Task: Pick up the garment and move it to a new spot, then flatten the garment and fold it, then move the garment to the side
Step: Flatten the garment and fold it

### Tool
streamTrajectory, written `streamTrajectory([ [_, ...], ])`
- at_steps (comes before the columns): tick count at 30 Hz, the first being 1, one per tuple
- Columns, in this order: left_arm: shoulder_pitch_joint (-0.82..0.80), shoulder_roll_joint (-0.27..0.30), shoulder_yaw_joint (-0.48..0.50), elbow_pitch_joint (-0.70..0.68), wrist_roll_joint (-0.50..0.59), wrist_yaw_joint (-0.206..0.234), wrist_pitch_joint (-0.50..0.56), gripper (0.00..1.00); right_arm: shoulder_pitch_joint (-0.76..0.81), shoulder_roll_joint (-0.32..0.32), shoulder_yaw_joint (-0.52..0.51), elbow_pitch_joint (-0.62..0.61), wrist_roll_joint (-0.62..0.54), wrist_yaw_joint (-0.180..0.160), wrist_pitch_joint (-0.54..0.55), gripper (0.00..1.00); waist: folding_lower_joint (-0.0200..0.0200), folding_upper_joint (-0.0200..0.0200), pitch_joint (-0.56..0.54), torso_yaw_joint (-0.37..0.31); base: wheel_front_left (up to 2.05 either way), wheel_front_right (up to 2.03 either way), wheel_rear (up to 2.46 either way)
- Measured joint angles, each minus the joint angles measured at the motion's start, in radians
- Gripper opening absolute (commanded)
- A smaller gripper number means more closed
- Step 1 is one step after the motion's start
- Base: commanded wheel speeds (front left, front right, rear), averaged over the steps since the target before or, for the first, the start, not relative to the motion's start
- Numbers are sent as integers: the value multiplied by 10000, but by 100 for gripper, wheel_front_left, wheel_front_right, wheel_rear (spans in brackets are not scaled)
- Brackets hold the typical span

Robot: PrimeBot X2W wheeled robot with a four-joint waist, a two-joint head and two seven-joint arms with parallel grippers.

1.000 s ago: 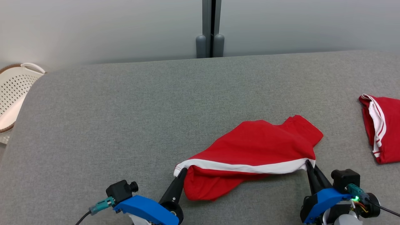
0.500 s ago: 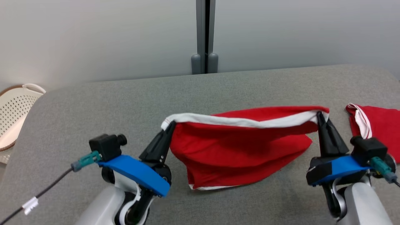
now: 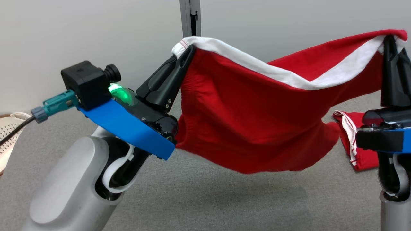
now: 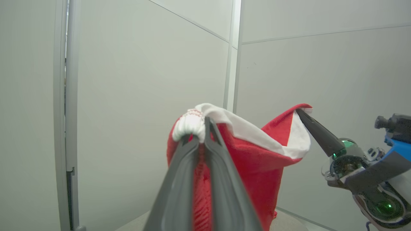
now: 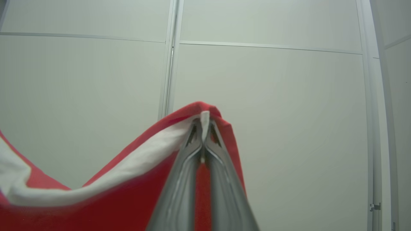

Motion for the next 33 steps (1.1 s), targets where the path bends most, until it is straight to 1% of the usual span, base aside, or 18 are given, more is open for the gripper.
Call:
streamTrajectory([
  [3, -279, 165, 19, -182, -77, 84, 445, 0, 2, -13, -132, -495, 77, 2, 502, 0, 0, 0, 133, -49, 0, 0, 0],
  [6, -556, 272, -8, 161, -134, 121, 786, 0, -18, -25, -272, -336, 157, 2, 832, 0, 1, 1, 387, -91, 0, 0, 0],
  [10, -1251, 301, -104, 1129, 6, 36, 1097, 0, -522, -82, -299, 913, 169, 0, 974, 0, 1, 1, 983, -220, 0, 0, 0],
  [14, -2637, 201, -90, 2238, 453, -65, 1058, 0, -2259, -240, 27, 2360, 67, 0, 236, 0, 6, 6, 1931, -441, 0, 0, 0],
  [17, -3893, 71, 148, 3221, 813, -113, 612, 0, -3896, -134, 309, 3457, -161, 2, -443, 0, 6, 7, 2620, -569, 0, 0, 0],
  [20, -5197, -88, 309, 4213, 1250, -163, -8, 0, -5482, 27, 299, 4497, -523, 2, -1139, 0, 6, 7, 3201, -664, 0, 0, 0],
  [23, -6035, -222, 322, 5147, 1597, -222, -715, 0, -6497, 188, 190, 5507, -790, 2, -1695, 0, 5, 7, 3699, -750, 0, 0, 0],
  [26, -6263, -414, 230, 5910, 1649, -291, -1310, 0, -6683, 278, 117, 6510, -966, 2, -2027, 0, 5, 8, 4077, -749, 0, 0, 0],
  [28, -6103, -500, -67, 6320, 1616, -316, -1551, 0, -6591, 295, 167, 7045, -988, 2, -2144, 0, 4, 7, 4277, -696, 0, 0, 0],
  [31, -5364, -571, -447, 6780, 1383, -322, -2042, 0, -5961, 313, 334, 7758, -773, 2, -2236, 0, 4, 7, 4440, -523, 0, 0, 0],
  [33, -4718, -635, -763, 6901, 1145, -326, -2395, 0, -5362, 336, 460, 7800, -568, 2, -2242, 0, 4, 8, 4484, -397, 0, 0, 0],
])
